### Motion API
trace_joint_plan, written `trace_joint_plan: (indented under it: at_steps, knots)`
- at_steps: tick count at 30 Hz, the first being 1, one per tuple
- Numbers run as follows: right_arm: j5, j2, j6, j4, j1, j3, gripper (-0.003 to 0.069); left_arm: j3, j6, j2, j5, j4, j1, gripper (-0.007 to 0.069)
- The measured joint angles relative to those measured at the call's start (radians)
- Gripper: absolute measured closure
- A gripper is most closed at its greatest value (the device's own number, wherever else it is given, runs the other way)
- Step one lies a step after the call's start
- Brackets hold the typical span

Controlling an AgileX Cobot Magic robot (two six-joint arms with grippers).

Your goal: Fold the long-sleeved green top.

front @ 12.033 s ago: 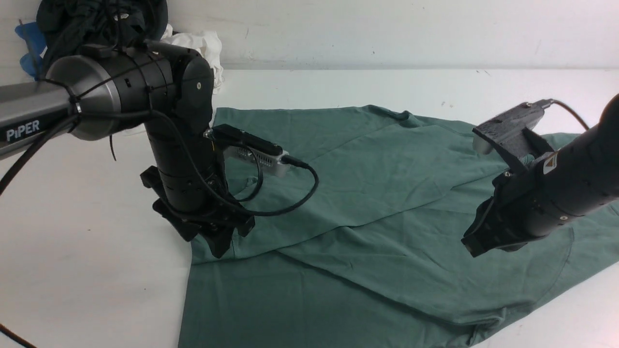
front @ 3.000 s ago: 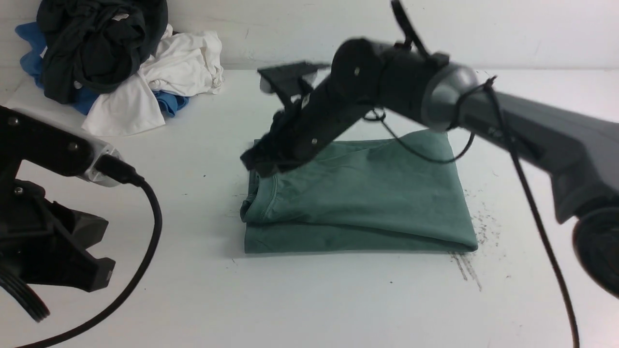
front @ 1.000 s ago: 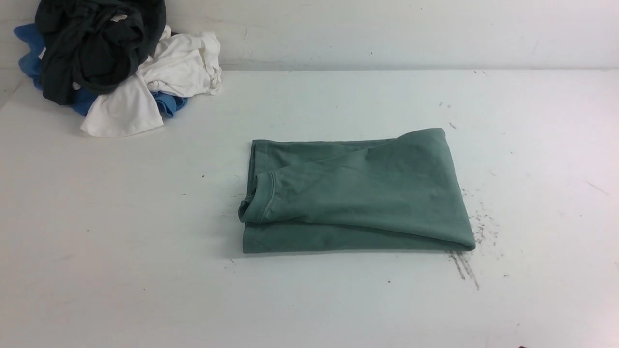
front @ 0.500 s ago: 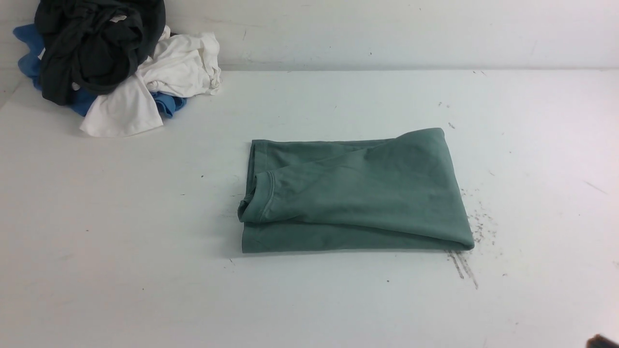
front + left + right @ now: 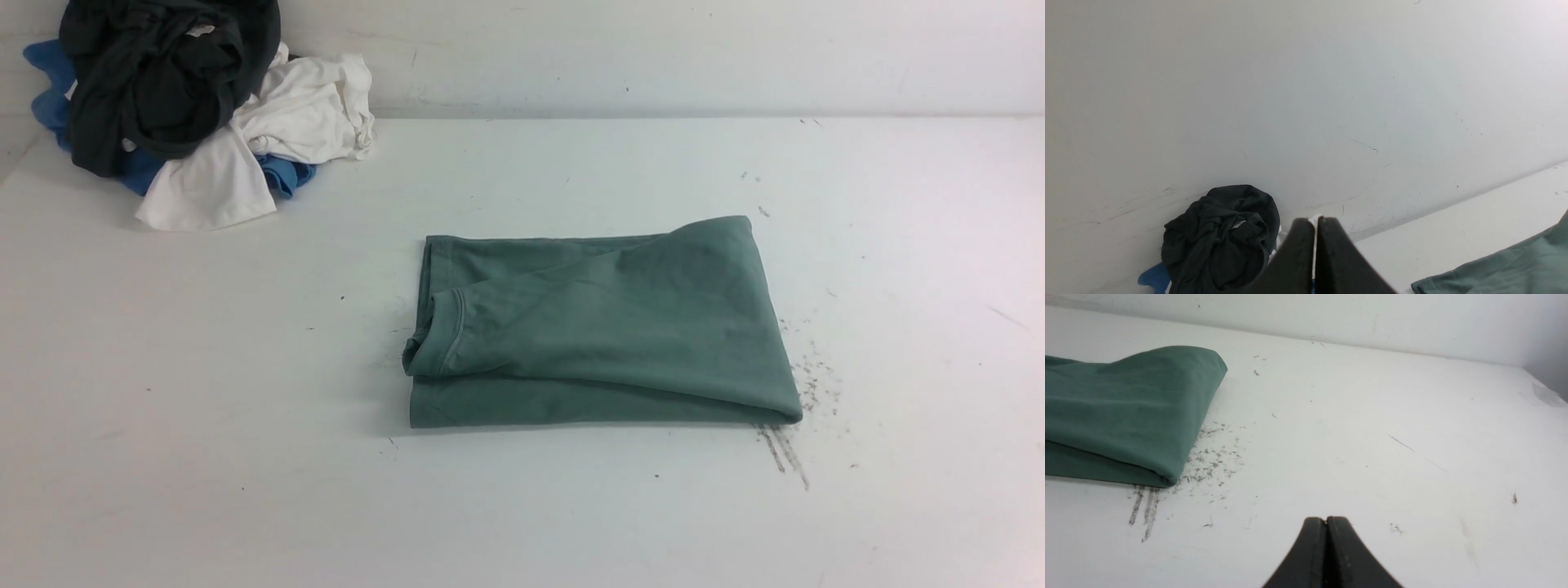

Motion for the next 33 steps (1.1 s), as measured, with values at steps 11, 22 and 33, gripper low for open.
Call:
trace_joint_plan:
  at_steps: [11, 22, 33]
  knots:
    - [0.001, 0.0, 0.0, 0.0, 0.0, 0.0, 0.0673, 0.0, 0.0, 0.0, 0.0, 0.0, 0.0, 0.0631]
    - [0.001, 0.0, 0.0, 0.003, 0.0, 0.0, 0.0673, 0.003, 0.0, 0.0, -0.001, 0.0, 0.0, 0.0631]
    - [0.006, 0.0, 0.0, 0.007, -0.002, -0.001, 0.0673, 0.167, -0.001, -0.07, -0.063, -0.19, 0.142, 0.0631]
